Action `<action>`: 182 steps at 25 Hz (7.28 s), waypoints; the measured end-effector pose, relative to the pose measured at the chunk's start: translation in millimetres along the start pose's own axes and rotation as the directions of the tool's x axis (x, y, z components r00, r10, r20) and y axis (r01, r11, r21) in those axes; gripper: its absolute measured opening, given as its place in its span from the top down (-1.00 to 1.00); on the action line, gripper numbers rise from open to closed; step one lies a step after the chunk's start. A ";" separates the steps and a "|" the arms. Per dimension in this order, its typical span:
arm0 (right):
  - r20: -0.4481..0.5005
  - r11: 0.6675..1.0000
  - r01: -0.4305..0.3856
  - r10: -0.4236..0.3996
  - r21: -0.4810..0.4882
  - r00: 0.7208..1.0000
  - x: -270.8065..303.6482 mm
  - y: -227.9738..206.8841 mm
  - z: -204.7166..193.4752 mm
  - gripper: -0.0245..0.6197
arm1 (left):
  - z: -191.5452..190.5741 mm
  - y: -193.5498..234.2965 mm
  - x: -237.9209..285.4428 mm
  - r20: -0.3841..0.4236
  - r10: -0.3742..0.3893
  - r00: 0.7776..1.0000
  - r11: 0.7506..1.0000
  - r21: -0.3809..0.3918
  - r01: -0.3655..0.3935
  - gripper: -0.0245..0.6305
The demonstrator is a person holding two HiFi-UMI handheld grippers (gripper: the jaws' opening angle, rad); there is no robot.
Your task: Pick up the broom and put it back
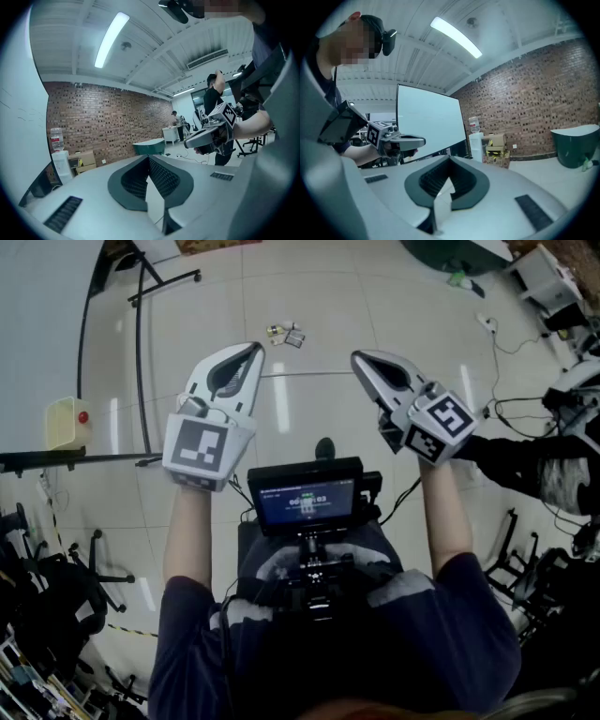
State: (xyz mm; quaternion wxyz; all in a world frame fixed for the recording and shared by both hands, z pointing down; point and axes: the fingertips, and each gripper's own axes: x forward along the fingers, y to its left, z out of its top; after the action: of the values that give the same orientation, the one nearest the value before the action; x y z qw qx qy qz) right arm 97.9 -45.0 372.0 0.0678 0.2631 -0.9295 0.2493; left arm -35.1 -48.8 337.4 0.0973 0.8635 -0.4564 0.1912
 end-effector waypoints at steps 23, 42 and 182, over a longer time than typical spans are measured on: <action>-0.059 0.989 -0.146 0.147 0.027 0.987 52.6 -36.7 29.9 0.89 | 9.8 33.0 29.0 -0.130 0.121 0.984 0.990 0.091 -0.109 0.93; -0.017 0.970 0.225 -0.227 -0.095 0.974 16.4 15.9 47.1 0.88 | -21.3 39.5 20.4 -0.077 -0.090 0.993 0.986 0.132 0.100 0.93; -0.073 0.865 0.167 -0.227 -0.472 0.971 127.1 -306.9 -318.7 0.87 | -513.6 43.1 414.4 -0.362 -0.112 0.925 0.947 0.243 0.210 0.69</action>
State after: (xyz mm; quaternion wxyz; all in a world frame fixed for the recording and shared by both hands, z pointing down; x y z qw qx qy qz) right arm 148.4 -170.0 812.2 0.2123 0.3167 -0.9240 0.0284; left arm 16.9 -208.4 977.0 0.0690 0.8567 -0.3279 0.3920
